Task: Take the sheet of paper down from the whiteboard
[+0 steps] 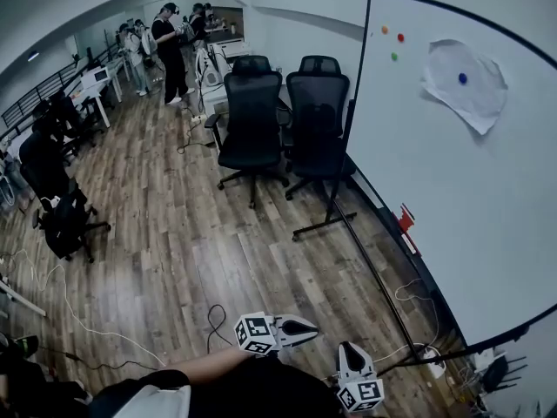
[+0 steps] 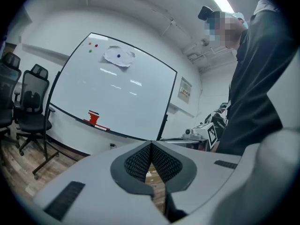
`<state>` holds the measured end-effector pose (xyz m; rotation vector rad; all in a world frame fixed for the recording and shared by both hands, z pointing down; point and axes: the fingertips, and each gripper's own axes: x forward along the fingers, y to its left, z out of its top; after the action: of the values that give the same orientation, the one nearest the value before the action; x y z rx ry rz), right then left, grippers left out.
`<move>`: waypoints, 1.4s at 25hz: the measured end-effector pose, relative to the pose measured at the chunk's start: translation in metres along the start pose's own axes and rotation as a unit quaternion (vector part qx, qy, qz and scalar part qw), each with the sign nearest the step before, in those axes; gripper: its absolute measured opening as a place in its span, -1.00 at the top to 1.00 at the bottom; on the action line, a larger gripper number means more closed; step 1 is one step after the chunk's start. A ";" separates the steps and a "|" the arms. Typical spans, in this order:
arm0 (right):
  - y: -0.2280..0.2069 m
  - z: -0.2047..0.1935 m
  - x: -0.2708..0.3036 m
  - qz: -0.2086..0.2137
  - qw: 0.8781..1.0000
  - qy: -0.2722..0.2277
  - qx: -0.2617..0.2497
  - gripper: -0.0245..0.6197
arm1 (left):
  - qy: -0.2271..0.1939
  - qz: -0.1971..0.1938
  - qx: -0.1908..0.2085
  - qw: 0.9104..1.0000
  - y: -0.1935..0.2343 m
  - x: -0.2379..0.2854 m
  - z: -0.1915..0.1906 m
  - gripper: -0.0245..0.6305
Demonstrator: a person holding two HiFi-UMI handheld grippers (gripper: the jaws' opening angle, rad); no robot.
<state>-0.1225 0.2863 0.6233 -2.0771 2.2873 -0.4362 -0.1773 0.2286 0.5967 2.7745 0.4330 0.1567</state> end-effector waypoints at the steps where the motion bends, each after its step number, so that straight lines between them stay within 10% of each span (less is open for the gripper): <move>1: -0.003 -0.001 -0.004 0.000 1.000 -0.002 -0.002 0.84 | 0.000 0.000 0.003 1.000 -0.003 0.004 0.001 0.89; 17: -0.027 -0.018 -0.002 -0.004 0.999 0.033 0.031 0.84 | 0.017 -0.005 -0.034 0.999 0.004 0.022 -0.017 0.89; 35: -0.097 0.093 0.161 0.016 1.000 -0.012 -0.007 0.84 | -0.051 -0.018 -0.019 0.998 0.213 0.034 0.090 0.89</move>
<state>-0.0280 0.1039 0.5829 -2.0360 2.3138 -0.3939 -0.0716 0.0205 0.5854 2.7205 0.4499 0.0147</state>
